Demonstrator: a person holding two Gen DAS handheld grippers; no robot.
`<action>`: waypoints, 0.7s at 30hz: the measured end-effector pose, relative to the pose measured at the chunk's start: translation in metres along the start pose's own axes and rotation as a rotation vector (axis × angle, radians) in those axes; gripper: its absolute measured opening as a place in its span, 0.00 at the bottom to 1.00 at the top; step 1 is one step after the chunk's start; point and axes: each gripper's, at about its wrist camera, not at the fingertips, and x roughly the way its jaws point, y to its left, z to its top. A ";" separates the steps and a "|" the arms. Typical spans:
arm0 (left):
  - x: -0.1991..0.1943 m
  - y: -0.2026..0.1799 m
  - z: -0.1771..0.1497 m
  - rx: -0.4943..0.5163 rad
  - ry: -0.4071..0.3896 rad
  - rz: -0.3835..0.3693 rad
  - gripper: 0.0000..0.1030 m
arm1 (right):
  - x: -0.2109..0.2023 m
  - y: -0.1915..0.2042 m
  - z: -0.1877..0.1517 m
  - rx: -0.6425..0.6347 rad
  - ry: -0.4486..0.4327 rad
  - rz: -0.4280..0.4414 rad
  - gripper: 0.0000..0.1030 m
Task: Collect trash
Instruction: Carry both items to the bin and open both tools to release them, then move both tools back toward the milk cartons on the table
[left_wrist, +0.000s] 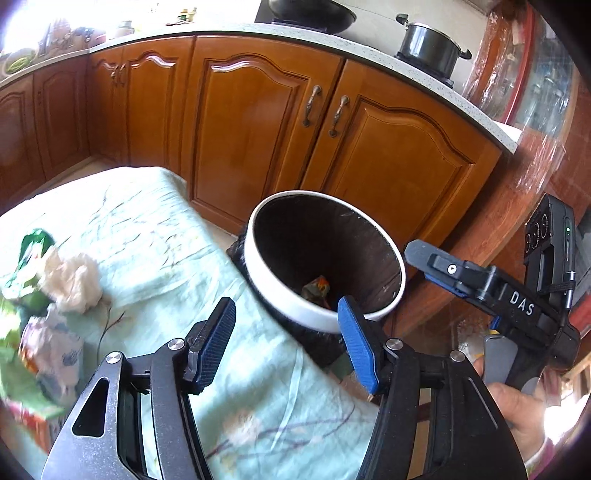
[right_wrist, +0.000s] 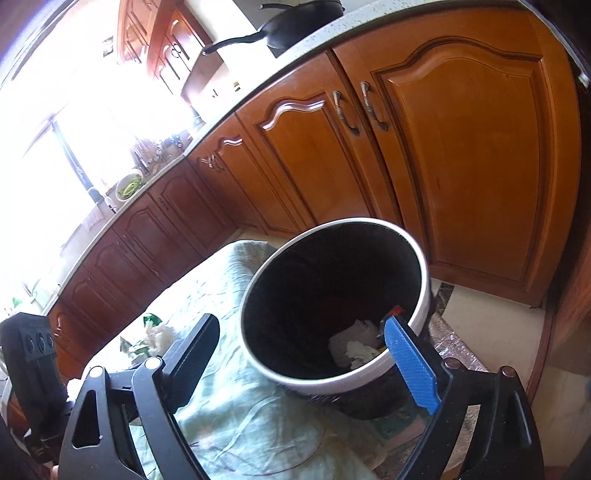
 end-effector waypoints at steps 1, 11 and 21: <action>-0.005 0.003 -0.005 -0.006 -0.003 0.008 0.57 | -0.002 0.005 -0.004 -0.004 -0.002 0.008 0.90; -0.063 0.049 -0.051 -0.092 -0.043 0.094 0.57 | -0.004 0.049 -0.043 -0.034 0.044 0.099 0.90; -0.116 0.106 -0.082 -0.160 -0.069 0.194 0.57 | 0.006 0.106 -0.076 -0.142 0.108 0.168 0.90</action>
